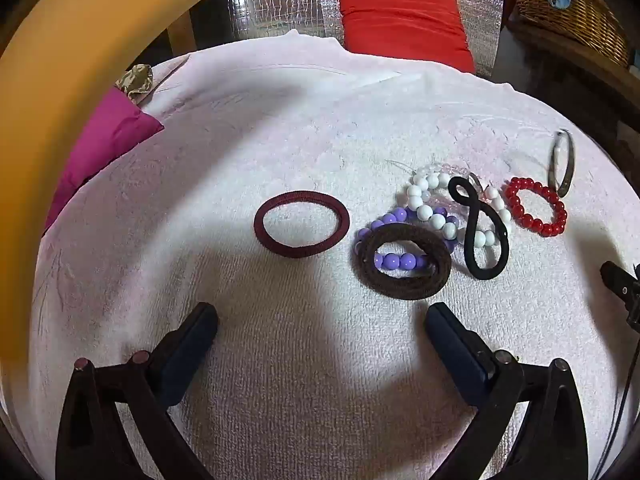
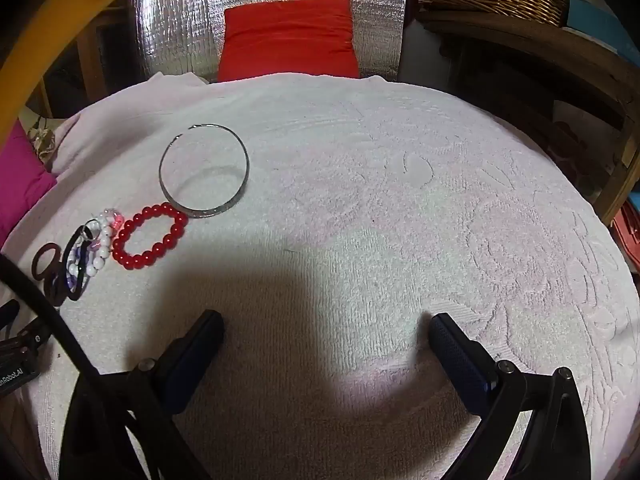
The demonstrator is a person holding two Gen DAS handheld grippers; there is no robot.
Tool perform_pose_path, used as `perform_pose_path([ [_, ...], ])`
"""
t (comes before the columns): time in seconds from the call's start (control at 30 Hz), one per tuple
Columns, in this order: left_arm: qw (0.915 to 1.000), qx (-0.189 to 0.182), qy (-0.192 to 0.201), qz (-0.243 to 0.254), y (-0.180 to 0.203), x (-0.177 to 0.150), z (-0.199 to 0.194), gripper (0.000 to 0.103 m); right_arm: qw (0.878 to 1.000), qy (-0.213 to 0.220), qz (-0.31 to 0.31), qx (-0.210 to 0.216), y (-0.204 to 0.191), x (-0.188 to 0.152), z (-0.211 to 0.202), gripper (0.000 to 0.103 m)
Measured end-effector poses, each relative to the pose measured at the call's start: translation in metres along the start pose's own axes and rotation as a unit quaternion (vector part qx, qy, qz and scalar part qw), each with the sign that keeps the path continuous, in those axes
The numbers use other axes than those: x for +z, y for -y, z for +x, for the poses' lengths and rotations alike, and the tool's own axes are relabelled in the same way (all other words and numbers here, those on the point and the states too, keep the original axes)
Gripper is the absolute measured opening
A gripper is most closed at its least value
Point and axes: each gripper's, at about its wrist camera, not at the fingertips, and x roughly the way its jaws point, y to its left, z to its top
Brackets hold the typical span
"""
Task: Organize jewelry
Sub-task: 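Move both tools toward the cluster of bracelets on the bed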
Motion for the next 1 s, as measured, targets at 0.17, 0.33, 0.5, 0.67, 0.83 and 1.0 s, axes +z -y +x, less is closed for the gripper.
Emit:
perform_pose_path([
  [0.17,0.9999,0.012,-0.001,0.010,0.003,0.000,0.000,0.103,1.000,0.000,0.000,0.000,0.000,0.000,0.000,0.103],
  [0.33,0.9999,0.011,0.000,0.009,0.009,-0.001,0.001,0.103,1.000,0.000,0.001,0.000,0.000,0.000,-0.001,0.103],
  [0.5,0.9999,0.007,-0.002,0.007,-0.001,0.001,-0.001,0.103,1.000,0.000,0.000,0.000,0.001,0.001,0.002,0.103],
  [0.67,1.0000,0.008,0.000,0.005,0.001,0.001,0.000,0.103,1.000,0.002,0.000,0.000,0.001,-0.002,-0.001,0.103],
  [0.83,0.9998,0.018,-0.006,-0.002,0.003,0.002,0.000,0.103,1.000,-0.008,0.021,-0.013,-0.002,-0.003,-0.005,0.103],
  [1.0,0.9977,-0.025,-0.062,-0.009,-0.009,0.016,-0.002,0.103,0.999,-0.017,0.023,-0.022,-0.004,-0.015,-0.019,0.103],
])
